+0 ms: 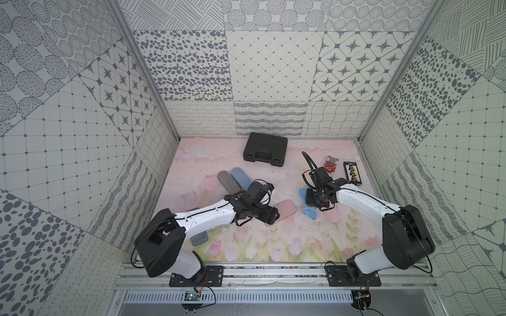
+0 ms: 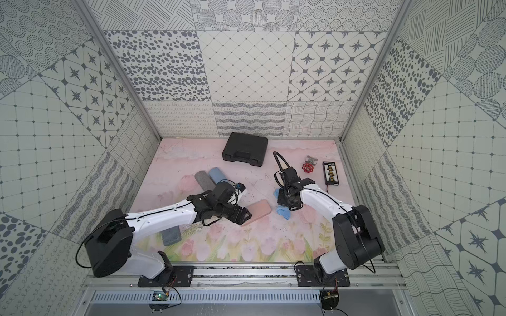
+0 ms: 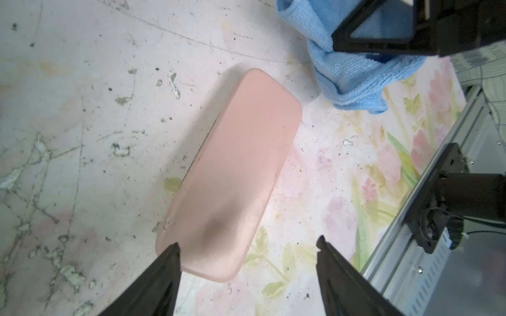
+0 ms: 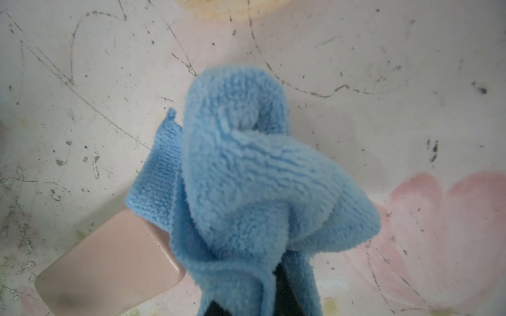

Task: Wipe the eyeglass case
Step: Adjust the eyeglass case at the center of the board, then wipe the dirt from the eyeglass case.

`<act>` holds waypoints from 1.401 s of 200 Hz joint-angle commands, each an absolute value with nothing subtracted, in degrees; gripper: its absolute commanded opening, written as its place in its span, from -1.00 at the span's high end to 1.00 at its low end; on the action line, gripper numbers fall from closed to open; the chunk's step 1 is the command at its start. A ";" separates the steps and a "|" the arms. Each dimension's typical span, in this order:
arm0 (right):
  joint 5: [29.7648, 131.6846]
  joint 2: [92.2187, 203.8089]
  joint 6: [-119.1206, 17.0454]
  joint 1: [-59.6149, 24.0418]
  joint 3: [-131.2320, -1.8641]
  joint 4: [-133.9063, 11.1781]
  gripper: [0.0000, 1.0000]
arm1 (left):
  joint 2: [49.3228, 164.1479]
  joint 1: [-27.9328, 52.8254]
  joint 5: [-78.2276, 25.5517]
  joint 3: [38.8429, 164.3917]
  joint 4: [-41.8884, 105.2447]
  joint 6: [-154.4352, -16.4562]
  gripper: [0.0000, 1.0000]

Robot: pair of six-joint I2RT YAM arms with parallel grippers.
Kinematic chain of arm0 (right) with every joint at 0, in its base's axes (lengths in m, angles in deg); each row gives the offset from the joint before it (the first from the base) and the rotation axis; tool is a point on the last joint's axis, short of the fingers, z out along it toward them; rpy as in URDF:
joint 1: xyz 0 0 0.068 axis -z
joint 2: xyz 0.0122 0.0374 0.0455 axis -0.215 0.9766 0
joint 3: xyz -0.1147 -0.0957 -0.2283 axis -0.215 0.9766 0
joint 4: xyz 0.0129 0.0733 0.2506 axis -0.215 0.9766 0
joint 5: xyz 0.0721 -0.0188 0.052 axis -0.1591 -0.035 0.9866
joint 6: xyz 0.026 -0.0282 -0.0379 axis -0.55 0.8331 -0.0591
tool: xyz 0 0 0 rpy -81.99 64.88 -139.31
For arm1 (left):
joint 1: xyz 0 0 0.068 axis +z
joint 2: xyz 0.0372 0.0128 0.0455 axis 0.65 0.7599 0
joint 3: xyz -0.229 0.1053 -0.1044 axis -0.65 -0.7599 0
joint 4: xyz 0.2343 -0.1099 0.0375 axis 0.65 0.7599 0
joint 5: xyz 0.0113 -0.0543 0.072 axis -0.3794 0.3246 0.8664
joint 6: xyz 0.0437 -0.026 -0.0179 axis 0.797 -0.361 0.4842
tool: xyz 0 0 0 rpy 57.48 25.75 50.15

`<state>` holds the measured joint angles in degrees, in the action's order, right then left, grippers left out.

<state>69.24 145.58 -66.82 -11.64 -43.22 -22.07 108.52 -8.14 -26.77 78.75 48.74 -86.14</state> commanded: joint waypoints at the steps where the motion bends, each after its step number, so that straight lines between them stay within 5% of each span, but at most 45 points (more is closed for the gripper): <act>1: 68.78 144.00 -66.20 -11.84 -42.17 -22.26 1.00 | 113.25 -8.77 -21.95 83.00 55.65 -71.43 -0.74; 90: 63.72 141.10 -71.50 -11.23 -41.42 -21.12 1.00 | 117.60 -10.70 -20.93 80.79 52.76 -68.29 -0.94; 163: 74.55 140.77 -66.86 -9.80 -40.46 -24.21 1.00 | 118.71 -10.77 -18.39 80.82 50.80 -67.35 -0.93; 191: 74.61 140.09 -66.25 -10.11 -40.90 -24.03 0.98 | 120.47 -10.77 -20.04 79.61 48.55 -67.26 -0.75; 224: 73.17 138.11 -66.58 -12.89 -42.65 -21.32 1.00 | 119.65 -11.61 -18.82 76.75 45.23 -66.64 -0.18; 280: 75.67 142.43 -79.89 -31.09 -44.83 -27.27 1.00 | 115.35 -12.64 -21.28 73.33 40.97 -69.72 0.03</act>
<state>73.76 140.03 -72.15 -24.51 -43.07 -22.13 116.78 -11.22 -18.49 74.73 42.89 -68.35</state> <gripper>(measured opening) 0.154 0.704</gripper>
